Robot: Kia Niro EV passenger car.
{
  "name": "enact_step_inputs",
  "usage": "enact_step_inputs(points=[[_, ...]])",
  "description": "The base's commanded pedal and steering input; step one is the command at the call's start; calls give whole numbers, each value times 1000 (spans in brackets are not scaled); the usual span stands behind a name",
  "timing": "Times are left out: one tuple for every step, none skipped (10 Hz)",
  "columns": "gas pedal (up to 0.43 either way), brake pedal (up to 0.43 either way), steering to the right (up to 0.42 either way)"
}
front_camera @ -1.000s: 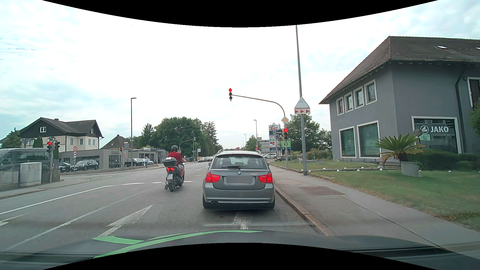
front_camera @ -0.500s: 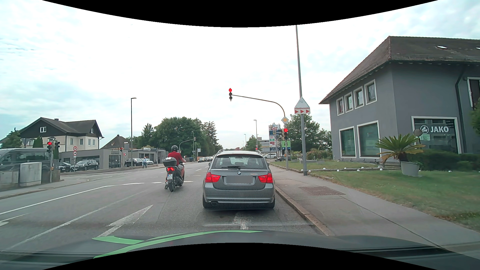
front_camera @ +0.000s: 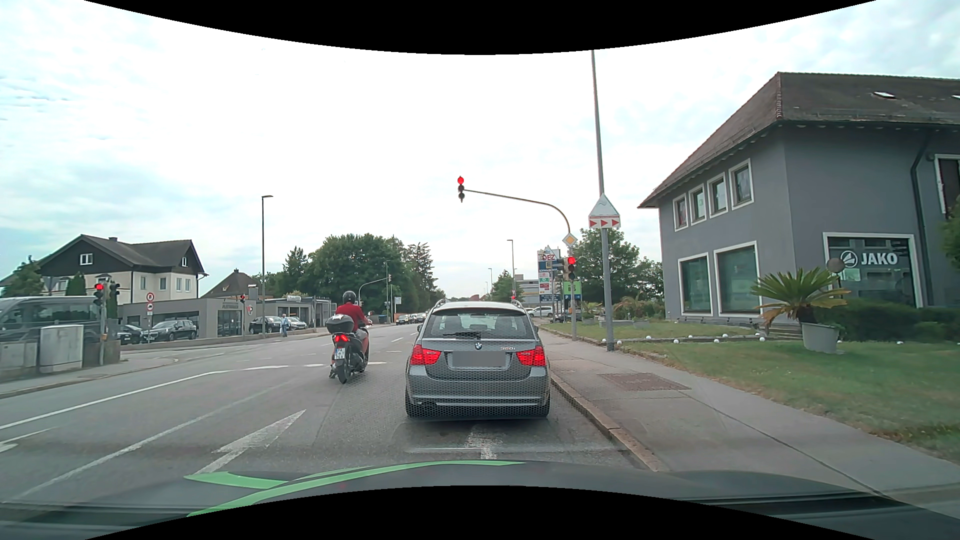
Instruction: Follow the waypoints while adhering to traffic rules and regulations
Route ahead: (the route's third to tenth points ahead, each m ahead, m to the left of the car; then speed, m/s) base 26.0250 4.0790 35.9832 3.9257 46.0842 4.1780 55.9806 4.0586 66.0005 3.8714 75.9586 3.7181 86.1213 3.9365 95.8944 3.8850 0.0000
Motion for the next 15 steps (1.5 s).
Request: enact_step_inputs(points=[[0,378,1],[0,378,1],[0,378,1],[0,378,1],[0,378,1],[0,378,1],[0,378,1],[0,378,1],[0,372,1],[0,378,1],[0,372,1],[0,372,1],[0,372,1],[0,372,1],[0,372,1]])
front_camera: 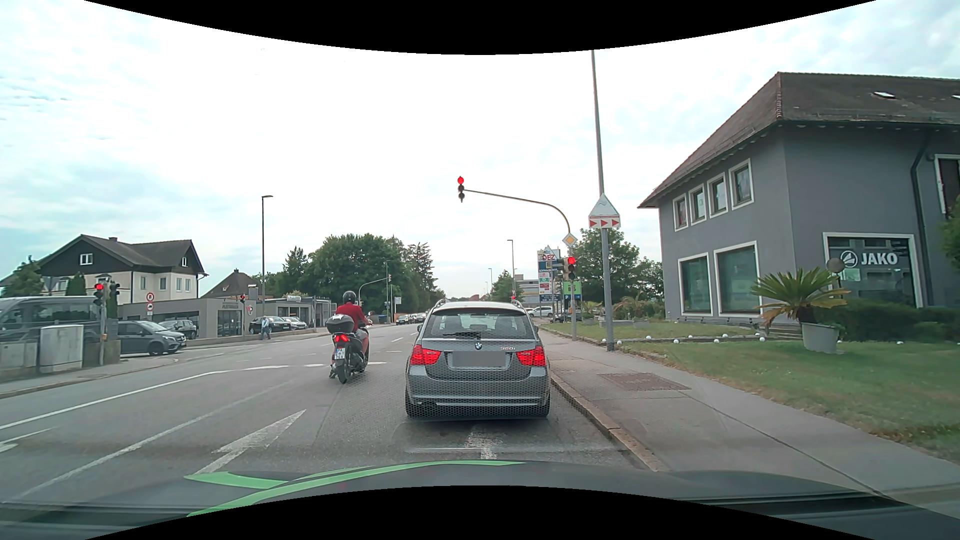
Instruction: Follow the waypoints while adhering to traffic rules and regulations
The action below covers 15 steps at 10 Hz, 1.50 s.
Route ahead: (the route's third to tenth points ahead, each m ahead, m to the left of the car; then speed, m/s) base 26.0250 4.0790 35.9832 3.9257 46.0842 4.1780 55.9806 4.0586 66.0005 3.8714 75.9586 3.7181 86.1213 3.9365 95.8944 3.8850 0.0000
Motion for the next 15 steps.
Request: enact_step_inputs(points=[[0,372,1],[0,372,1],[0,372,1],[0,372,1],[0,372,1],[0,372,1],[0,378,1],[0,372,1],[0,372,1],[0,372,1],[0,372,1],[0,372,1],[0,372,1],[0,372,1],[0,372,1]])
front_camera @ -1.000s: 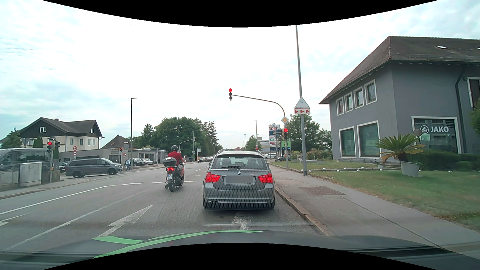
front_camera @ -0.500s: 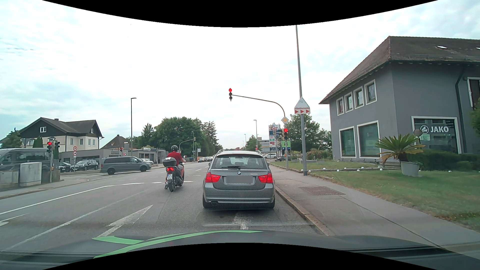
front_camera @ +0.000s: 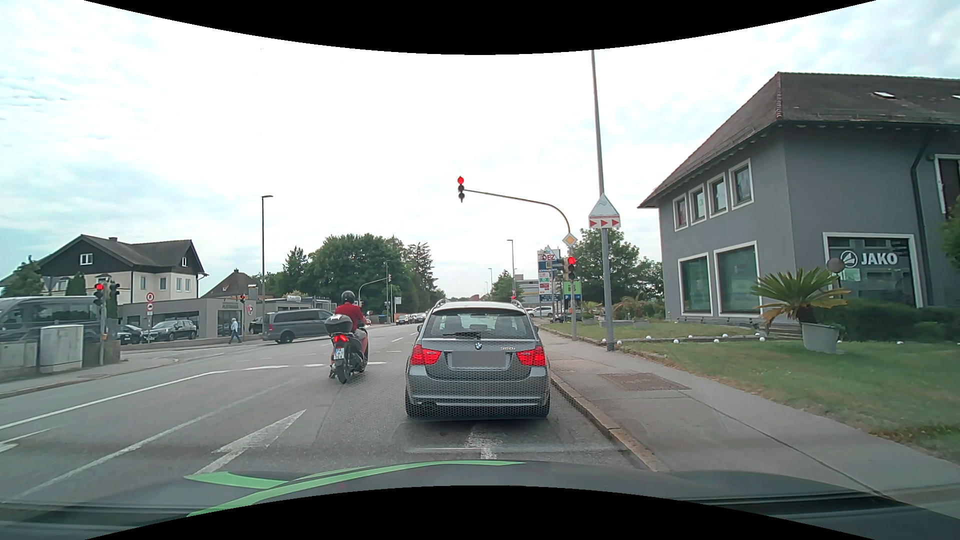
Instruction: Follow the waypoints while adhering to traffic rules and regulations
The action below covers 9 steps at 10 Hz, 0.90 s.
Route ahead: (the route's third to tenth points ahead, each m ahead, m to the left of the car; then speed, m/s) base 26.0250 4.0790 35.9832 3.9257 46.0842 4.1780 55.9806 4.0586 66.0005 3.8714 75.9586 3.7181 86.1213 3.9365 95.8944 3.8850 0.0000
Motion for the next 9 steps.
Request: enact_step_inputs(points=[[0,372,1],[0,372,1],[0,372,1],[0,372,1],[0,372,1],[0,372,1],[0,378,1],[0,372,1],[0,378,1]])
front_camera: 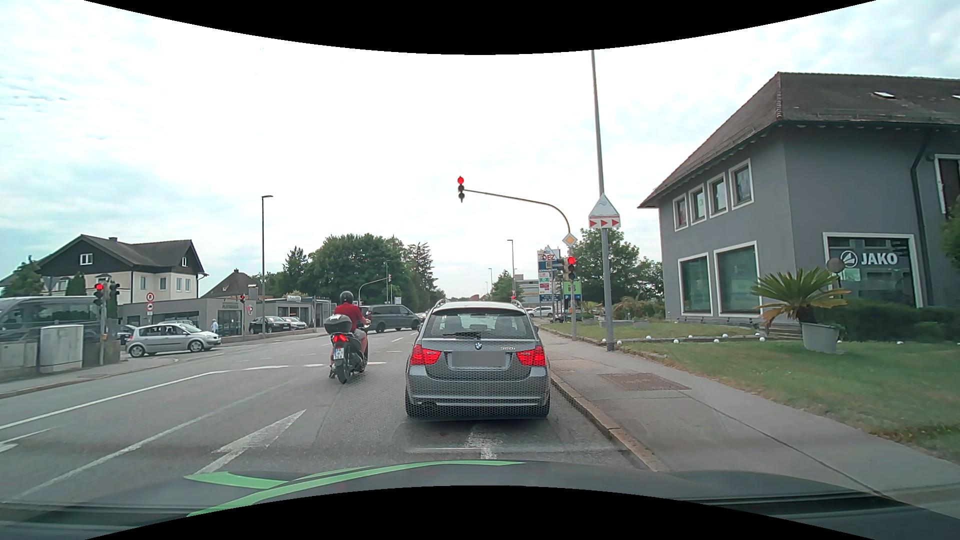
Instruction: Follow the waypoints while adhering to traffic rules and regulations
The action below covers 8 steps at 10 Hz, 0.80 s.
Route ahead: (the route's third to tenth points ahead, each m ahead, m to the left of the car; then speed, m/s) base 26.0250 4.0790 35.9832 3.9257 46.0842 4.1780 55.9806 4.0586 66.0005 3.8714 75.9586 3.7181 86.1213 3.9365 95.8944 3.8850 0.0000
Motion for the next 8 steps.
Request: enact_step_inputs(points=[[0,372,1],[0,378,1],[0,372,1],[0,372,1],[0,378,1],[0,372,1],[0,372,1],[0,378,1]])
